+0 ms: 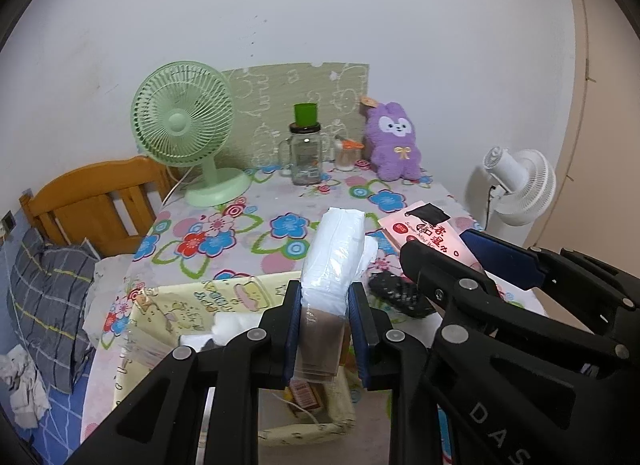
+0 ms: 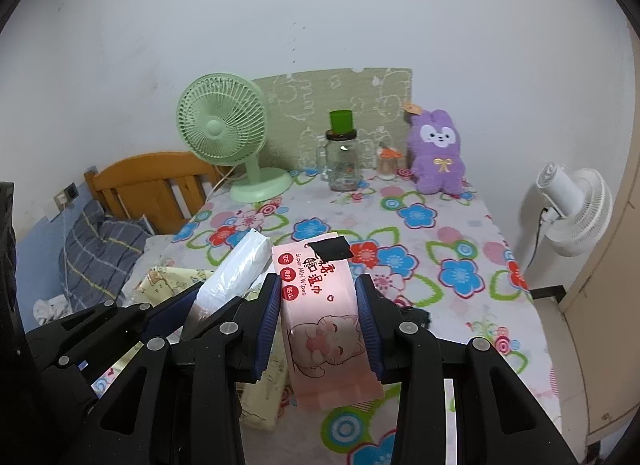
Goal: Organize soft objects
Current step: 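Carry the white cloth roll and pink pack with both tools over the fabric box, then open the left tool to drop the white cloth roll into the box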
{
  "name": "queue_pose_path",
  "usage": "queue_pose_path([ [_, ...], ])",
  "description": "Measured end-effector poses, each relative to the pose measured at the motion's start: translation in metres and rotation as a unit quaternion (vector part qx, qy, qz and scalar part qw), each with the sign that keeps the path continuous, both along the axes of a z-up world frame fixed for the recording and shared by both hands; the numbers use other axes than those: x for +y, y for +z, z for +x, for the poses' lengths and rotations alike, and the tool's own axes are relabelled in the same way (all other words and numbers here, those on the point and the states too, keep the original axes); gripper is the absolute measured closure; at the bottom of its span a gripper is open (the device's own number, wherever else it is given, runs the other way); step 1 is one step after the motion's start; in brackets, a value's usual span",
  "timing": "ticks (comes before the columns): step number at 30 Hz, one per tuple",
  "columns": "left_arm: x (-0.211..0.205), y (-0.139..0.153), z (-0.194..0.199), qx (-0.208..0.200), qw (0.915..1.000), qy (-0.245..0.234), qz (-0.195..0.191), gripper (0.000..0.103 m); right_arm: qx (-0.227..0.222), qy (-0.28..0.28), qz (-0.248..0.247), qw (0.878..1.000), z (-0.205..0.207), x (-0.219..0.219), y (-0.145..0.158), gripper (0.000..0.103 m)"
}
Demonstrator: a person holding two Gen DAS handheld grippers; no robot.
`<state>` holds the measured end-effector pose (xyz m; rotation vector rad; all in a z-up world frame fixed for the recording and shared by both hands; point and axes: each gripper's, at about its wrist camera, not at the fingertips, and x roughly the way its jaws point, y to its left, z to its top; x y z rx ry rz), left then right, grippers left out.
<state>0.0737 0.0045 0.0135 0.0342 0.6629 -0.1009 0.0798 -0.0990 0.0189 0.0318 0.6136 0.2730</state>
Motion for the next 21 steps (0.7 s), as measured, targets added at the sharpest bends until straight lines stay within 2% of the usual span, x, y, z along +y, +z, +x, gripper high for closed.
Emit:
queue_pose_path([
  [21,0.061,-0.045,0.022,0.056,0.9971,0.052,-0.001,0.081,0.046,0.068,-0.001,0.997,0.03,0.067,-0.039,0.062],
])
